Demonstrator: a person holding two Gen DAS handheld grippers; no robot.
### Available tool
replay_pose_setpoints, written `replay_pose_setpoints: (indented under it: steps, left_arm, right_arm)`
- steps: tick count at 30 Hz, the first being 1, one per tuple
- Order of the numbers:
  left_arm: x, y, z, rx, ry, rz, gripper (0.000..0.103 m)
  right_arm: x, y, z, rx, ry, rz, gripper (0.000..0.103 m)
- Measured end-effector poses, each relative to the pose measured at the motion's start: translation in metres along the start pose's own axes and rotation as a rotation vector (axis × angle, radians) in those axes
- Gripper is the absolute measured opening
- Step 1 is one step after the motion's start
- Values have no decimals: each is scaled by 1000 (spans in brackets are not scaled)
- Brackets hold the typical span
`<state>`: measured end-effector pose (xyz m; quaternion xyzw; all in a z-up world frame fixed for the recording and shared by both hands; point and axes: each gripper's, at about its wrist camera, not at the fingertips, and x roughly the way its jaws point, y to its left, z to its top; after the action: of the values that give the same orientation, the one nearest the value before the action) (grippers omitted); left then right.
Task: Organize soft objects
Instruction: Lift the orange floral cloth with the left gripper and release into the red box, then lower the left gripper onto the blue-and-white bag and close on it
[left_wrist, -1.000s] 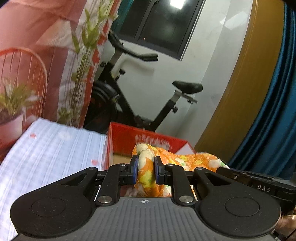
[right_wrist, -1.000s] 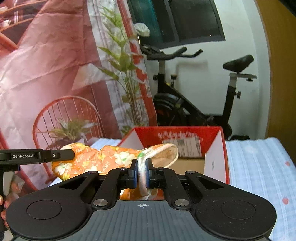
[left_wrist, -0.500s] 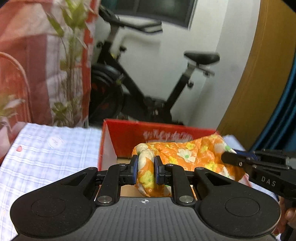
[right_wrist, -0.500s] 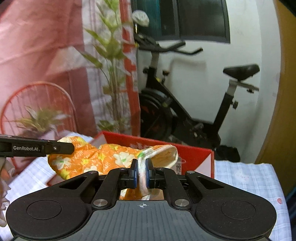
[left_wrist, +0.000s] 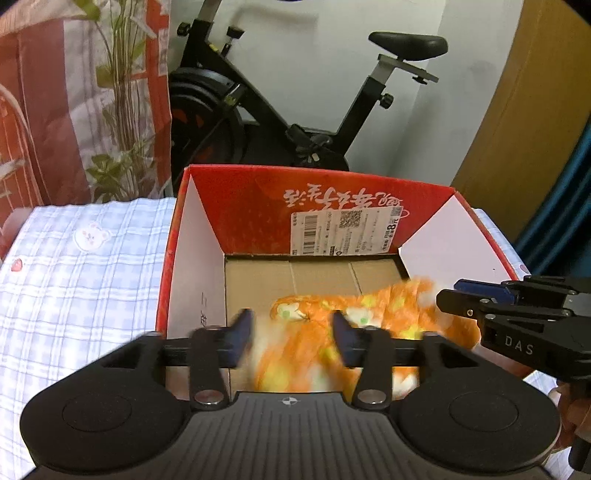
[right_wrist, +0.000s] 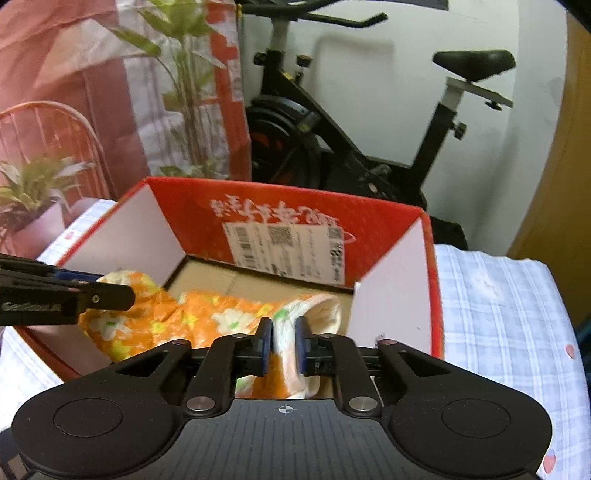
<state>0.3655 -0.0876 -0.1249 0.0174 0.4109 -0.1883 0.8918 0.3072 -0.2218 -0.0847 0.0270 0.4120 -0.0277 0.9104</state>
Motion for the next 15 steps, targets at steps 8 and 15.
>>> replay_pose_setpoints:
  steps: [8, 15]
  left_arm:
    - [-39, -1, -4, 19, -38, -53, 67]
    - [-90, 14, -35, -14, -73, -101, 67]
  right_arm:
    - [-35, 2, -7, 47, -46, 9, 23]
    - [-93, 25, -33, 106, -147, 63, 26]
